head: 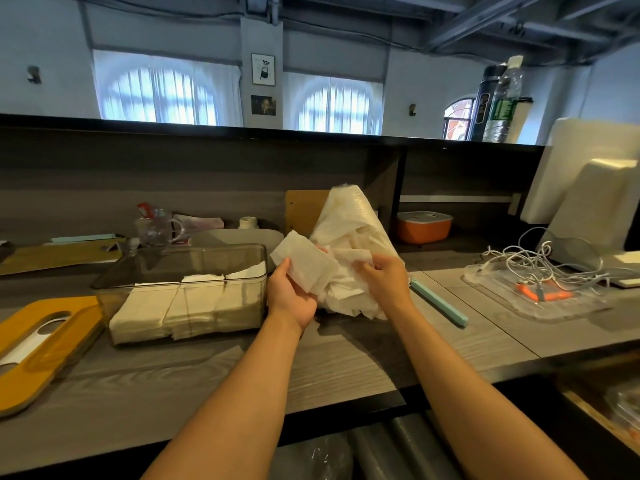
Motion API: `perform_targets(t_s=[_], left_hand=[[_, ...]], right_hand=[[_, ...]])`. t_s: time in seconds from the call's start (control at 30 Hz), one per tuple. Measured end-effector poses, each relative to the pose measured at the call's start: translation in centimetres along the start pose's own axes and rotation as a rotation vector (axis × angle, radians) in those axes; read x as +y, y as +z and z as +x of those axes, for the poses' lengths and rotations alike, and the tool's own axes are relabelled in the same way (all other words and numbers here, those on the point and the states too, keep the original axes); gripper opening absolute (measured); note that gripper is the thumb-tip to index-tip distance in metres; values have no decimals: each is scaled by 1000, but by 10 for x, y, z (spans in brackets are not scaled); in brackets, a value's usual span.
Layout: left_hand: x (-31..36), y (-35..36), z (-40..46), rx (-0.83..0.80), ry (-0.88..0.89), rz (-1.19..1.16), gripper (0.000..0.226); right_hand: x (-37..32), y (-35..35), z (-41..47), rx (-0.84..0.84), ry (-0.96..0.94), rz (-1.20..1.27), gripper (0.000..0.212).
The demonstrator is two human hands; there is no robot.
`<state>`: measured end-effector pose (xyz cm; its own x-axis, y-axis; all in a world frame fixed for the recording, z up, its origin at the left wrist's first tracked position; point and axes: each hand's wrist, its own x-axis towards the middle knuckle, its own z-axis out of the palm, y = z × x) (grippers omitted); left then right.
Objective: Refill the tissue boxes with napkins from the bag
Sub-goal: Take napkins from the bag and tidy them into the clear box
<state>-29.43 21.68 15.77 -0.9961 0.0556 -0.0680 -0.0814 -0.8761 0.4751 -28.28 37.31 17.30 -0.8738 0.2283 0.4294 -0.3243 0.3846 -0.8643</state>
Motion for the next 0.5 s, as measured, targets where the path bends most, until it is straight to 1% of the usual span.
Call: perform_targets(t_s=[0.07, 0.13, 0.23, 0.3, 0.33, 0.4, 0.5], left_hand=[[0, 2, -3, -15, 6, 21, 41], [-1, 4, -9, -63, -21, 62, 41], [-2, 7, -18, -154, -84, 113, 41], [-3, 8, -20, -203, -135, 96, 44], [-3, 8, -20, -223, -157, 75, 47], [-3, 6, -20, -264, -196, 16, 52], [-1, 6, -23, -312, -201, -10, 57]], right_hand=[[-1, -3, 2, 89, 32, 83, 16], [-3, -4, 2, 145, 54, 148, 15], [0, -3, 3, 195, 44, 163, 14], [1, -2, 5, 221, 29, 127, 14], [2, -1, 6, 243, 29, 119, 18], [2, -2, 6, 270, 51, 160, 22], [2, -5, 6, 271, 70, 225, 13]])
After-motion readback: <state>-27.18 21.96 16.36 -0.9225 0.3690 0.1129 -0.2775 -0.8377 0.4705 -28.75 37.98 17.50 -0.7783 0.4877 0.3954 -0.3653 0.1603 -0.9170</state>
